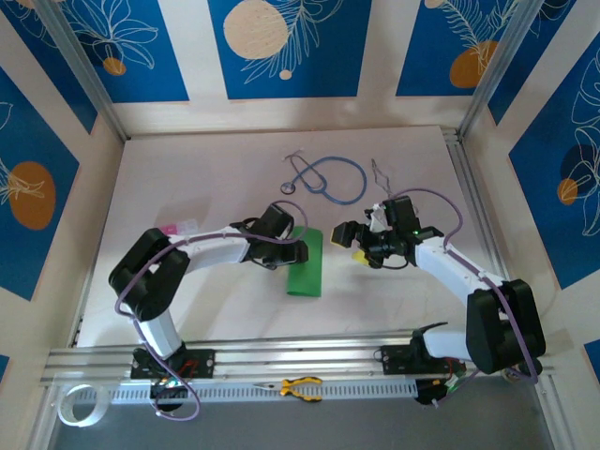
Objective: Fold a paper plane with a square sheet of paper (pick it up from the middle)
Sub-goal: First fold the square sheet of paper in half at the center of the table.
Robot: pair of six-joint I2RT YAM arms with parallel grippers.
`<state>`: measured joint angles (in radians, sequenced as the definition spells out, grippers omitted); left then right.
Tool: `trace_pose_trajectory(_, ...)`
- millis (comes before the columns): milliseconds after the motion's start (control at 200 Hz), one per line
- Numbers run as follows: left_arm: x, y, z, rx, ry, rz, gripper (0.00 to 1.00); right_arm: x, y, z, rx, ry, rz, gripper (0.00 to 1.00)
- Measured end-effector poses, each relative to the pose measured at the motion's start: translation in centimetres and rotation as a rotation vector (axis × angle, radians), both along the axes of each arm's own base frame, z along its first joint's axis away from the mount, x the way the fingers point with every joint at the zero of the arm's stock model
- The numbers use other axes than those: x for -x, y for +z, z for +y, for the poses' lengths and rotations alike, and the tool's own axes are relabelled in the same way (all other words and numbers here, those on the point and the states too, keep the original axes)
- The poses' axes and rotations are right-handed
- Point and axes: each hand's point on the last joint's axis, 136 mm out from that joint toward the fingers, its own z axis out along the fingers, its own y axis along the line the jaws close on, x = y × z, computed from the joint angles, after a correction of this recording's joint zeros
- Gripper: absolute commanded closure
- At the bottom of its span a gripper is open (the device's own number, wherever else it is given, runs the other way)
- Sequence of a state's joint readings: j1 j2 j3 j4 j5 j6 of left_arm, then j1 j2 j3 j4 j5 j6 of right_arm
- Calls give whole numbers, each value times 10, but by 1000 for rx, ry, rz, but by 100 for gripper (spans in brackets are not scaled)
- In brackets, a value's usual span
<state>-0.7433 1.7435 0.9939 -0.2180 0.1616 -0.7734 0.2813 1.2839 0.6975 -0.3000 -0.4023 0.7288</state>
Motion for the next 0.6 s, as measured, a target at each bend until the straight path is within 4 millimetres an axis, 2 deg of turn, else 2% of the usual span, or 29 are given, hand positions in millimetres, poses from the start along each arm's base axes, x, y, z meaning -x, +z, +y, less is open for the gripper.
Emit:
trace_pose_trajectory(360, -3, -1, 0, -16, -8, -11, 38, 3, -5, 1, 16, -5, 13, 1)
trace_pose_trajectory(420, -4, -3, -1, -18, -9, -8, 37, 4, -8, 1, 20, -9, 22, 10)
trace_pose_trajectory(600, -2, -7, -2, -20, -20, 2, 35, 7, -14, 3, 17, -4, 47, 28)
